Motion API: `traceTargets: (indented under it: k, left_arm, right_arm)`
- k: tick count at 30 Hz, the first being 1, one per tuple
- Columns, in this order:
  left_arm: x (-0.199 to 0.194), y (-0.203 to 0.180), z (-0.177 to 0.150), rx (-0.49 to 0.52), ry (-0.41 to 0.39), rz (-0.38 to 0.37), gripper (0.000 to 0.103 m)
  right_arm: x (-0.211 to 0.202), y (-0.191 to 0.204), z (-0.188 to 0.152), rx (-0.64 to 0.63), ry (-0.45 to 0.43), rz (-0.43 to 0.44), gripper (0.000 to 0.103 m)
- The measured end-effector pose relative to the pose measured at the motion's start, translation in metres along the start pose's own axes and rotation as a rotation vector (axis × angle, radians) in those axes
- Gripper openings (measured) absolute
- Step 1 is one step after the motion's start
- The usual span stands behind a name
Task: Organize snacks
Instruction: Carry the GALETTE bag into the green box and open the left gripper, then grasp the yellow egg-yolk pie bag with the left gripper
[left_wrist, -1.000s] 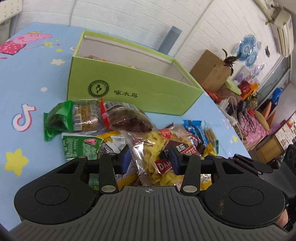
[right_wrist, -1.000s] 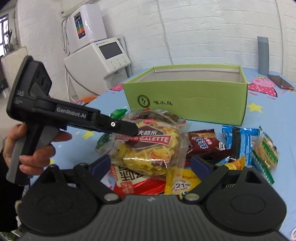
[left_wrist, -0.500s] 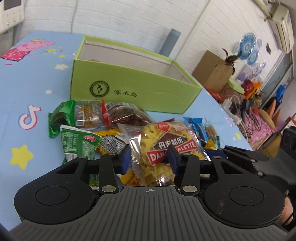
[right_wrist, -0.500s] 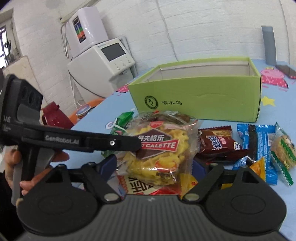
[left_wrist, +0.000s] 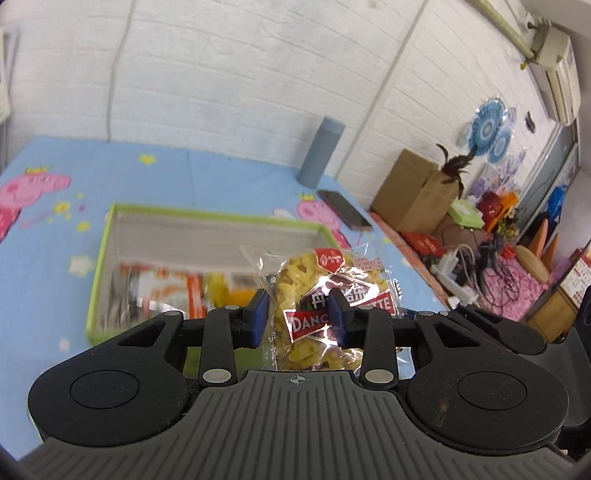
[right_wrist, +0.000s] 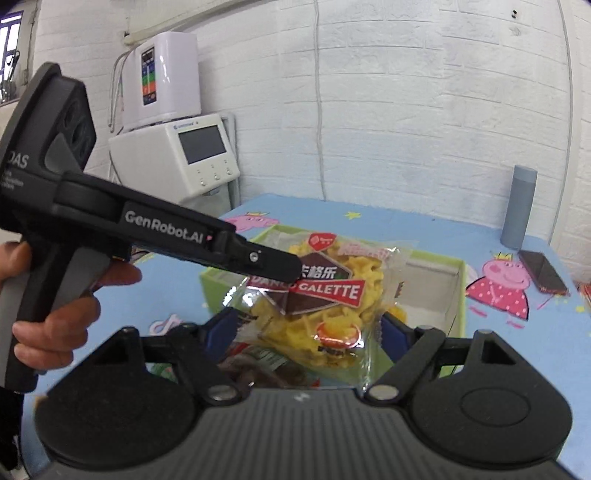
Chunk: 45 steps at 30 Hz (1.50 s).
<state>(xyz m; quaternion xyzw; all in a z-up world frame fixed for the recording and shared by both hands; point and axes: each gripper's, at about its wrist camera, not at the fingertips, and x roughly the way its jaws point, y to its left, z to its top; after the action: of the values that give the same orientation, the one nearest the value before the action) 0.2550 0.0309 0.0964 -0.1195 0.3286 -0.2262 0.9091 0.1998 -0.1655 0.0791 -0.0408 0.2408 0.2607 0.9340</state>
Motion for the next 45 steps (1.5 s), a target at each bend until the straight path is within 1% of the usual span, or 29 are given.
traceTargets:
  k: [2, 5, 9, 11, 12, 13, 15, 16, 18, 20, 22, 23, 26, 28, 30, 32, 35, 37, 38, 40, 41, 42, 43, 45]
  left_arm:
    - [0.023, 0.0, 0.018, 0.03, 0.014, 0.022, 0.017]
    - [0.063, 0.009, 0.035, 0.041, 0.055, 0.063, 0.017]
    - [0.113, 0.032, 0.04, 0.015, 0.131, 0.102, 0.017]
    - [0.13, 0.042, 0.04, 0.005, 0.153, 0.117, 0.02]
    - [0.134, 0.046, 0.039, 0.0, 0.152, 0.125, 0.031]
    - [0.135, 0.05, 0.038, -0.005, 0.142, 0.126, 0.044]
    - [0.132, 0.053, 0.037, -0.01, 0.119, 0.123, 0.054]
    - [0.128, 0.053, 0.037, -0.013, 0.106, 0.12, 0.055]
    - [0.115, 0.051, 0.036, -0.016, 0.08, 0.106, 0.056]
    - [0.094, 0.043, 0.034, -0.006, 0.046, 0.099, 0.059]
    - [0.067, 0.033, 0.028, 0.009, -0.002, 0.094, 0.069]
    - [0.055, 0.028, 0.023, 0.015, -0.021, 0.089, 0.071]
    - [0.013, 0.012, -0.002, 0.023, -0.07, 0.046, 0.075]
    - [-0.007, 0.003, -0.025, 0.016, -0.074, 0.021, 0.076]
    - [-0.023, -0.007, -0.055, 0.016, -0.06, -0.009, 0.076]
    - [-0.033, -0.013, -0.085, -0.004, -0.04, -0.029, 0.076]
    - [-0.042, -0.022, -0.127, -0.034, 0.004, -0.052, 0.076]
    - [-0.047, -0.027, -0.154, -0.078, 0.033, -0.075, 0.075]
    - [-0.05, -0.028, -0.166, -0.108, 0.048, -0.093, 0.075]
    - [-0.05, -0.031, -0.182, -0.166, 0.085, -0.143, 0.07]
    - [-0.049, -0.032, -0.185, -0.176, 0.103, -0.17, 0.069]
    - [-0.045, -0.034, -0.186, -0.178, 0.118, -0.186, 0.065]
    - [-0.041, -0.035, -0.184, -0.187, 0.131, -0.183, 0.062]
    - [-0.031, -0.036, -0.181, -0.195, 0.145, -0.183, 0.059]
  right_arm:
    - [0.02, -0.018, 0.015, 0.001, 0.018, -0.02, 0.084]
    - [0.057, -0.045, 0.027, 0.024, 0.073, -0.019, 0.083]
    - [0.108, -0.071, 0.025, 0.063, 0.157, -0.007, 0.083]
    - [0.128, -0.078, 0.019, 0.074, 0.194, 0.001, 0.083]
    - [0.135, -0.08, 0.017, 0.066, 0.199, 0.001, 0.084]
    - [0.138, -0.077, 0.017, 0.031, 0.191, -0.013, 0.09]
    - [0.141, -0.073, 0.016, 0.015, 0.196, -0.013, 0.093]
    - [0.141, -0.073, 0.016, 0.022, 0.195, 0.0, 0.093]
    - [0.132, -0.072, 0.016, 0.043, 0.173, 0.006, 0.093]
    - [0.112, -0.07, 0.016, 0.06, 0.133, 0.004, 0.093]
    - [0.084, -0.067, 0.013, 0.073, 0.09, 0.004, 0.093]
    - [0.069, -0.065, 0.01, 0.078, 0.072, -0.002, 0.093]
    - [0.018, -0.057, -0.012, 0.099, 0.027, -0.036, 0.093]
    - [-0.014, -0.05, -0.036, 0.129, 0.006, -0.062, 0.093]
    - [-0.042, -0.041, -0.063, 0.174, -0.002, -0.084, 0.093]
    - [-0.065, -0.029, -0.093, 0.227, 0.001, -0.1, 0.093]
    - [-0.088, -0.01, -0.132, 0.291, 0.02, -0.116, 0.093]
    - [-0.1, -0.001, -0.154, 0.32, 0.032, -0.147, 0.093]
    - [-0.104, 0.003, -0.162, 0.329, 0.035, -0.166, 0.093]
    - [-0.11, 0.008, -0.169, 0.318, 0.03, -0.192, 0.093]
    - [-0.11, 0.009, -0.169, 0.296, 0.029, -0.196, 0.093]
    - [-0.109, 0.01, -0.167, 0.269, 0.031, -0.203, 0.093]
    - [-0.108, 0.01, -0.165, 0.244, 0.028, -0.217, 0.093]
    - [-0.1, 0.01, -0.161, 0.171, 0.015, -0.224, 0.093]
